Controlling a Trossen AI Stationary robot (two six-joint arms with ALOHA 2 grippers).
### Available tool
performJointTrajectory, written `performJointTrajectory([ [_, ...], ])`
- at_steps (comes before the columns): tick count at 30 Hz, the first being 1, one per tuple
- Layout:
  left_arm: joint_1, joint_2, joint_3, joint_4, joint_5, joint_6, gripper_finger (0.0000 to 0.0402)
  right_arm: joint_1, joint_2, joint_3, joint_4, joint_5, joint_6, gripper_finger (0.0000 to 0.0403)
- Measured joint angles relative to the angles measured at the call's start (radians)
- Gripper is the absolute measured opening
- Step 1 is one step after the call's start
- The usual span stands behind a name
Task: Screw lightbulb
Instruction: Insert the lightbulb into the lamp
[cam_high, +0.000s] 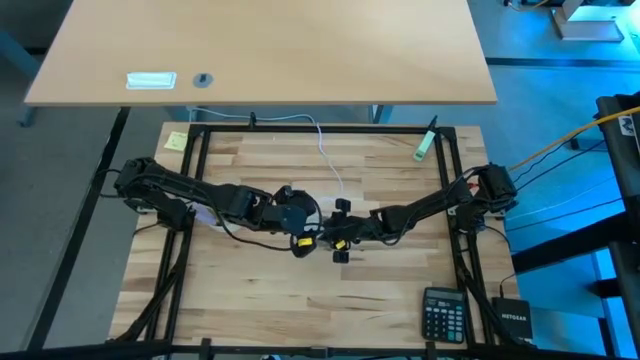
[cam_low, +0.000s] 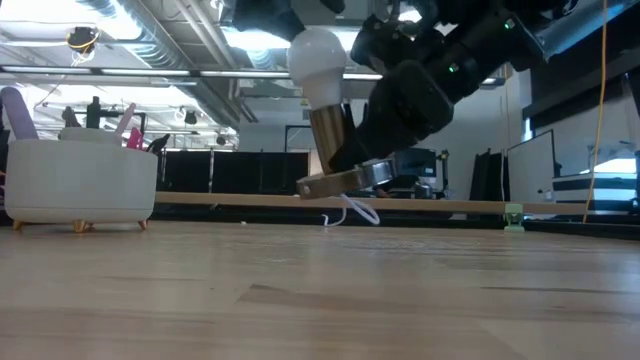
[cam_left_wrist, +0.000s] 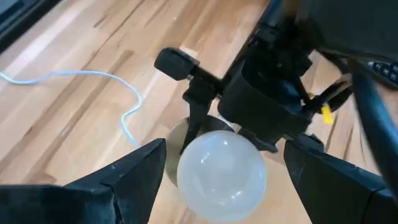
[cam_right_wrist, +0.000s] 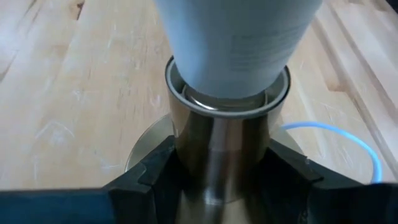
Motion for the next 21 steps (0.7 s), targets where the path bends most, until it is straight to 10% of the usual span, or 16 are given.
performJointTrajectory([
  [21, -0.011, 0.020, -0.060, 0.037, 0.018, -0.101, 0.0315, 0.000, 0.003, -0.002, 0.013, 0.011, -0.023, 0.0181],
])
